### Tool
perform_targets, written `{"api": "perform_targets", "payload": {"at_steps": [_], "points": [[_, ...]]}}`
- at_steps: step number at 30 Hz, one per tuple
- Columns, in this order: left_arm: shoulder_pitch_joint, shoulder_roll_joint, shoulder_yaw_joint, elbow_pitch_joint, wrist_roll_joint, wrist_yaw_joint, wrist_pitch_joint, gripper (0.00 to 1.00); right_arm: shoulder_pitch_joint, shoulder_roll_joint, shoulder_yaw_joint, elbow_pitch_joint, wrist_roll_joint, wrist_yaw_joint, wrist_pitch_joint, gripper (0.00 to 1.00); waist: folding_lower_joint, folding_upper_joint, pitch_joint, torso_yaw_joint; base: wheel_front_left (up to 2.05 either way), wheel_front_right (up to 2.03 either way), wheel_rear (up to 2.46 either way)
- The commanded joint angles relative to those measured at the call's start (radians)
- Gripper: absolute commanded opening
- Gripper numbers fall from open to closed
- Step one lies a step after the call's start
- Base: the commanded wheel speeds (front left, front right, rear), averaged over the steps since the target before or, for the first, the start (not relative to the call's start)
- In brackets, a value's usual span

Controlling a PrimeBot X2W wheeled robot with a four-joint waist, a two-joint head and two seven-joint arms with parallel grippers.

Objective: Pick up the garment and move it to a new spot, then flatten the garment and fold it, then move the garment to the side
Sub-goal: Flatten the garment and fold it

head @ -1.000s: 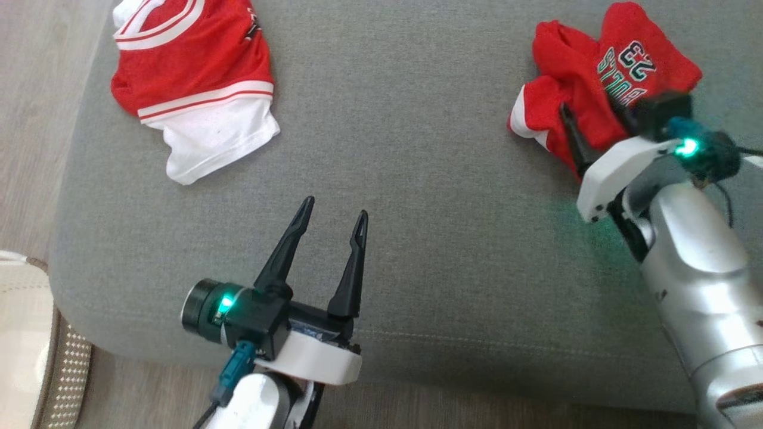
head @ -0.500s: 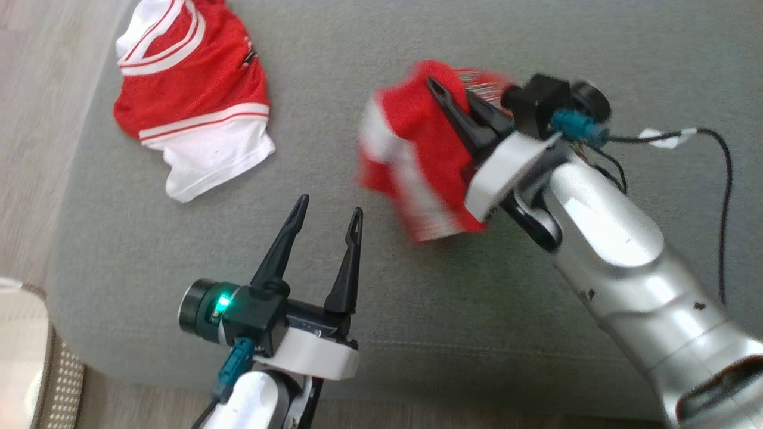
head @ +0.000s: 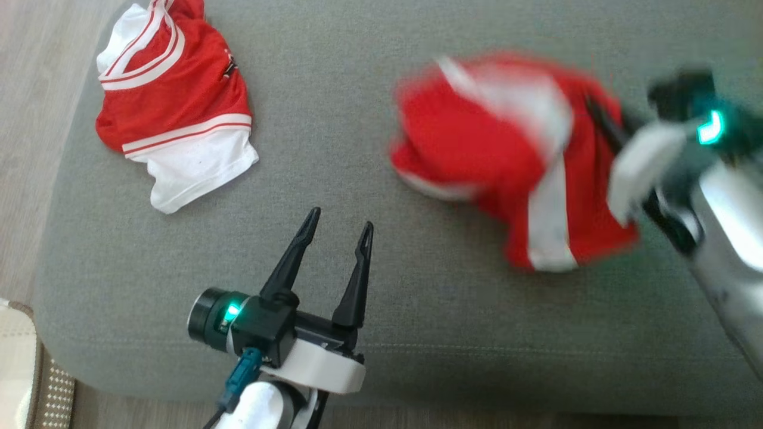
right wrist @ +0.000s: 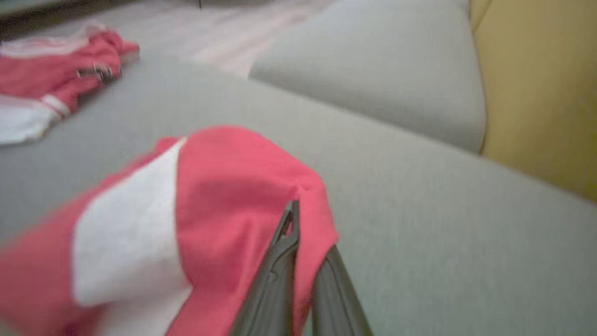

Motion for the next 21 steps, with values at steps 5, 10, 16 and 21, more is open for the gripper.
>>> {"api": "perform_targets", "payload": {"at_steps": [5,10,16,21], "points": [[-0.032,-0.005,0.035,-0.032,0.011,-0.013,-0.006,1.00,0.046,-0.081,0.037,0.017,0.061,0.000,0.053,0.00,0.0000,0.0000,0.012,-0.004,0.00,0.00,0.00],[-0.030,-0.005,0.035,-0.022,0.013,-0.020,-0.006,1.00,0.035,-0.103,0.002,0.060,0.027,0.000,-0.008,1.00,0.0000,0.0000,-0.007,-0.027,0.00,0.00,0.00],[-0.010,-0.005,0.042,-0.009,0.012,-0.022,-0.006,1.00,0.051,-0.043,-0.065,0.068,-0.077,0.000,-0.165,1.00,0.0000,0.0000,-0.064,-0.047,0.00,0.00,0.00],[0.022,-0.005,0.062,-0.008,0.009,-0.022,-0.006,1.00,0.129,0.045,-0.160,-0.014,-0.196,0.000,-0.229,1.00,0.0000,0.0000,-0.107,-0.060,0.00,0.00,0.00]]}}
